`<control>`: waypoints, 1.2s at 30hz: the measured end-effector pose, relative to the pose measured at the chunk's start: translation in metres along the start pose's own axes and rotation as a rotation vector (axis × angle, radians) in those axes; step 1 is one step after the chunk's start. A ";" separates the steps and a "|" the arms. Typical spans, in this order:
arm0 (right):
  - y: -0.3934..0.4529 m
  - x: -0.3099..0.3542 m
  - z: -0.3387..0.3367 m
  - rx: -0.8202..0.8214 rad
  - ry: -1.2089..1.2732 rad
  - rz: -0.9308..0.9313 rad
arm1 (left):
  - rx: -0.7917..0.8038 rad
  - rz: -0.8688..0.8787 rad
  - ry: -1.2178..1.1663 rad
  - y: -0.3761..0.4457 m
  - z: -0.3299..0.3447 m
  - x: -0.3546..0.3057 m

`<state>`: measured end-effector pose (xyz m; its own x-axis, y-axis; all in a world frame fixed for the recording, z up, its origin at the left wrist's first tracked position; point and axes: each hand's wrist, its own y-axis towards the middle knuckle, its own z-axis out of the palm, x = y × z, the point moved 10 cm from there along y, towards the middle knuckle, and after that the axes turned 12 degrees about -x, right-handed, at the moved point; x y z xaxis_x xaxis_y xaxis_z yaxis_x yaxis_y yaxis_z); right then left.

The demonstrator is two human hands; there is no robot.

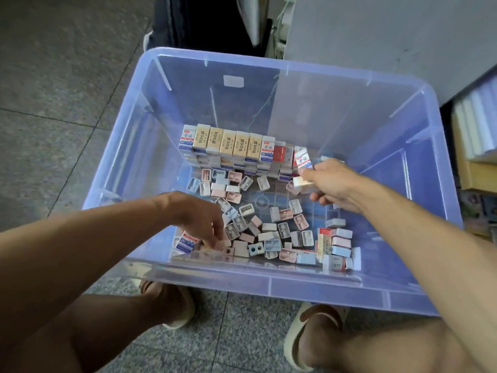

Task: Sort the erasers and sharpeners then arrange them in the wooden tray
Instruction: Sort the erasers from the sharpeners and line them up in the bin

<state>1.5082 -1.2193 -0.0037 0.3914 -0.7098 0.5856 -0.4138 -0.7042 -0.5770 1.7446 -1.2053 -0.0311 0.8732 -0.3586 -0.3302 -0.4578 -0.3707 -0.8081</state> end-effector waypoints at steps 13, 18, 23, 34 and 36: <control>0.015 0.027 0.044 0.162 0.187 0.078 | 0.019 0.049 -0.123 -0.002 -0.001 -0.011; 0.023 0.024 0.023 0.049 0.093 0.035 | -0.048 0.031 -0.204 -0.005 -0.012 -0.011; 0.021 0.033 0.012 -0.029 -0.003 -0.107 | -0.119 0.035 -0.356 -0.006 -0.024 -0.013; 0.023 0.046 0.001 -0.028 -0.029 -0.221 | -0.370 0.017 -0.665 -0.023 -0.068 -0.022; 0.018 0.055 0.009 0.000 -0.076 -0.263 | -0.392 0.015 -0.697 -0.027 -0.070 -0.022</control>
<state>1.5295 -1.2706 0.0130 0.5461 -0.5016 0.6710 -0.2899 -0.8646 -0.4104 1.7260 -1.2474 0.0322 0.7109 0.2039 -0.6731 -0.3831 -0.6904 -0.6137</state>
